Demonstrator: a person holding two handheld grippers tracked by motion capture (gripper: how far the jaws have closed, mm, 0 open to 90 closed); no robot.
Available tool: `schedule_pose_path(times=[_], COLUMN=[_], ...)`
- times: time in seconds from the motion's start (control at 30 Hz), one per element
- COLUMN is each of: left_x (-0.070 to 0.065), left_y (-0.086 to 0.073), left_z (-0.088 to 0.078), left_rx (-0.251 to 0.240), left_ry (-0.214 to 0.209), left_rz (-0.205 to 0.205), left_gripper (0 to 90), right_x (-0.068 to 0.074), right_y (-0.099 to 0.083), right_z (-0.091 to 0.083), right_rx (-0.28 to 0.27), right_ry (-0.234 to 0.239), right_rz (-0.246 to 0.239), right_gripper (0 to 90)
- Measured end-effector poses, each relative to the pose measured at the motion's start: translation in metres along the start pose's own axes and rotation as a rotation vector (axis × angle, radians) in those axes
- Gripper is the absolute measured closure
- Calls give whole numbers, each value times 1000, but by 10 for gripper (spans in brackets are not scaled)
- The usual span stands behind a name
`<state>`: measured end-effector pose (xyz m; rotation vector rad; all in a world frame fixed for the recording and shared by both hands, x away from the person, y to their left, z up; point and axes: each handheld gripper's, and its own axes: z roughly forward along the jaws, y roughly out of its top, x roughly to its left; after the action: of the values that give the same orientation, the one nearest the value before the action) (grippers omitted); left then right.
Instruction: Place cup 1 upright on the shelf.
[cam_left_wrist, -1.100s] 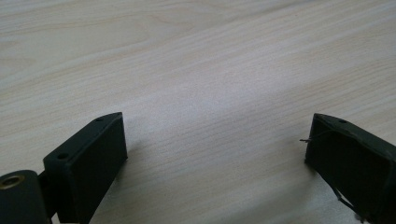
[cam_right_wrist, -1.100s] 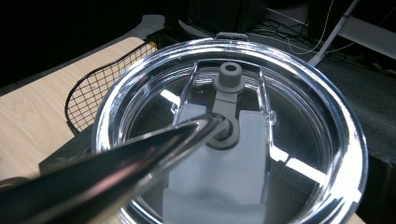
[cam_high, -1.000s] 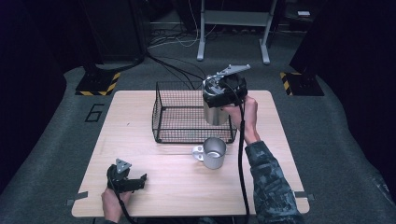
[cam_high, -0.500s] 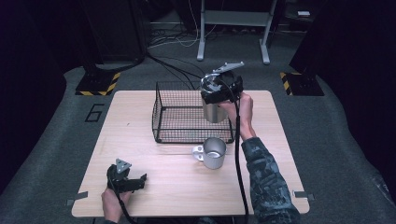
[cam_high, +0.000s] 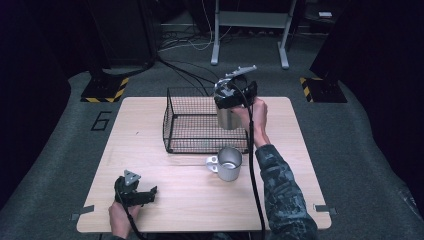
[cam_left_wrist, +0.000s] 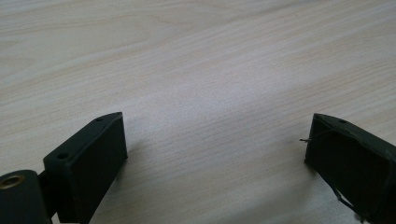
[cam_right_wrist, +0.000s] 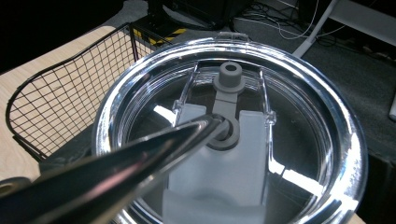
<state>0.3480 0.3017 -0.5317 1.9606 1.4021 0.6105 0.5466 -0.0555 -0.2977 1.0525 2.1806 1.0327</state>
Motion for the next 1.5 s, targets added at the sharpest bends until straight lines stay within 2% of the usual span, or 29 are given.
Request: schedule_pose_path(times=[0.13, 0.33, 0.37, 0.4, 0.47, 0.5, 0.57, 0.6, 0.73, 0.77, 0.97, 1.03, 1.37, 1.5], left_x=[0, 0, 0, 0, 0, 0, 0, 0, 0, 0, 0, 0, 0, 1], left_y=[0, 0, 0, 0, 0, 0, 0, 0, 0, 0, 0, 0, 0, 0], left_z=[0, 0, 0, 0, 0, 0, 0, 0, 0, 0, 0, 0, 0, 0], left_rx=[-1, -1, -1, -1, -1, -1, -1, -1, -1, -1, 0, 0, 1, 2], left_ry=[0, 0, 0, 0, 0, 0, 0, 0, 0, 0, 0, 1, 1, 0], left_rz=[-2, -1, -1, -1, -2, -1, -1, -1, -1, -1, -1, 1, 7, 7], left_gripper=[53, 54, 54, 54, 54, 54, 54, 54, 54, 54, 54, 54, 54, 54], right_x=[-2, -5, -7, -6, -6, -8, -7, -8, -7, -8, -6, -6, -9, -9], right_y=[0, -4, -5, -6, -9, -10, -11, -12, -15, -15, -19, -20, -27, -31], right_z=[5, 14, 17, 17, 21, 22, 24, 25, 29, 30, 35, 36, 47, 53], right_rx=[4, 22, 12, 30, 31, 26, 37, 30, 45, 41, 56, 59, 85, 91], right_ry=[-5, -7, -7, -6, -3, 0, 2, 0, 1, 3, 7, 9, 8, 7], right_rz=[2, 34, 22, 39, 54, 44, 57, 45, 61, 50, 63, 52, 84, 79], right_gripper=[35, 35, 35, 35, 35, 35, 35, 35, 35, 35, 35, 35, 35, 35])
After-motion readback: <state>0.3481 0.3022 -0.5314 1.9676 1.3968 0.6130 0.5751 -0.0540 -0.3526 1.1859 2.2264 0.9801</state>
